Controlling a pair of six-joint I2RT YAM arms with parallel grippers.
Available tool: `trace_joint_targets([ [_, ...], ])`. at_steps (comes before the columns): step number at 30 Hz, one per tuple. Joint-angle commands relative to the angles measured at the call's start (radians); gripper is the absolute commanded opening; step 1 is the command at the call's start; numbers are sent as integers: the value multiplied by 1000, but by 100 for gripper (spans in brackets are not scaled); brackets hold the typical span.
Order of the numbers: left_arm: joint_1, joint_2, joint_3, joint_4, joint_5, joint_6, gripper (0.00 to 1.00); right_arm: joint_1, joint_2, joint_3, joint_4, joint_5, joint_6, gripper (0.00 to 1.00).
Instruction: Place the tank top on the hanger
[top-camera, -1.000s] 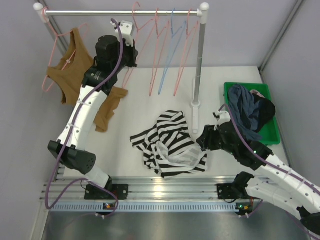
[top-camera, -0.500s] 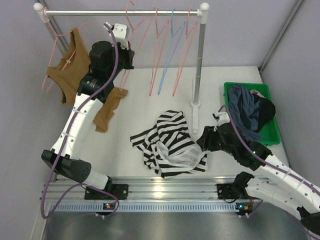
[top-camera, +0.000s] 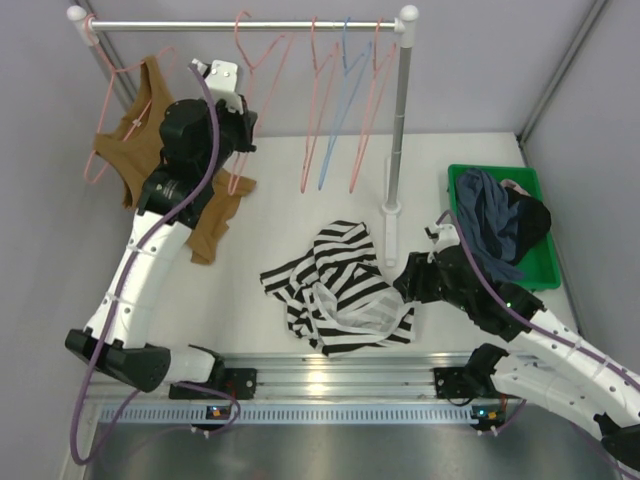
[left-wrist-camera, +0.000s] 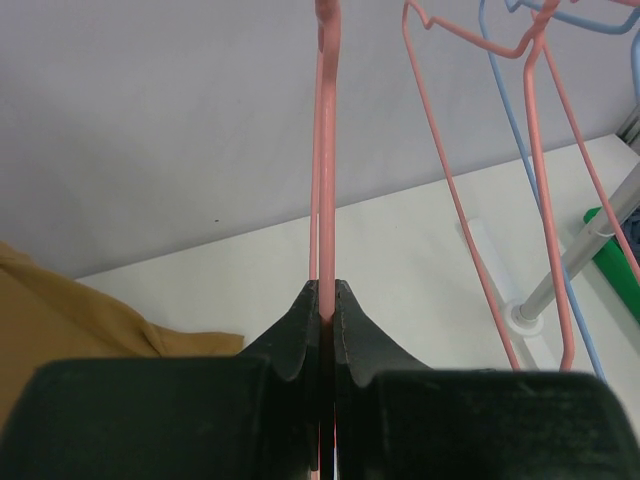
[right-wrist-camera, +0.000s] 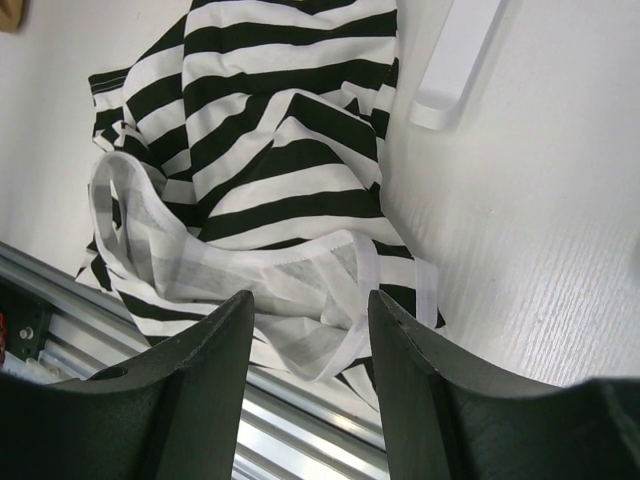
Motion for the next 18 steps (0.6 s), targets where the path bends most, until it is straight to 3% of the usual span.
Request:
trace_joint_targets([
  [1,-1,-66,-17,2,-4,-7,0,-12,5,15,17,0,-23,50],
  [11,-1,-232,-197,-194,43,-85,0,-15,35,43,-3,6,-32,50],
  [18,-2,-275,-240,-409,257,-39,0,-18,107,46,-9,-5,-26,49],
])
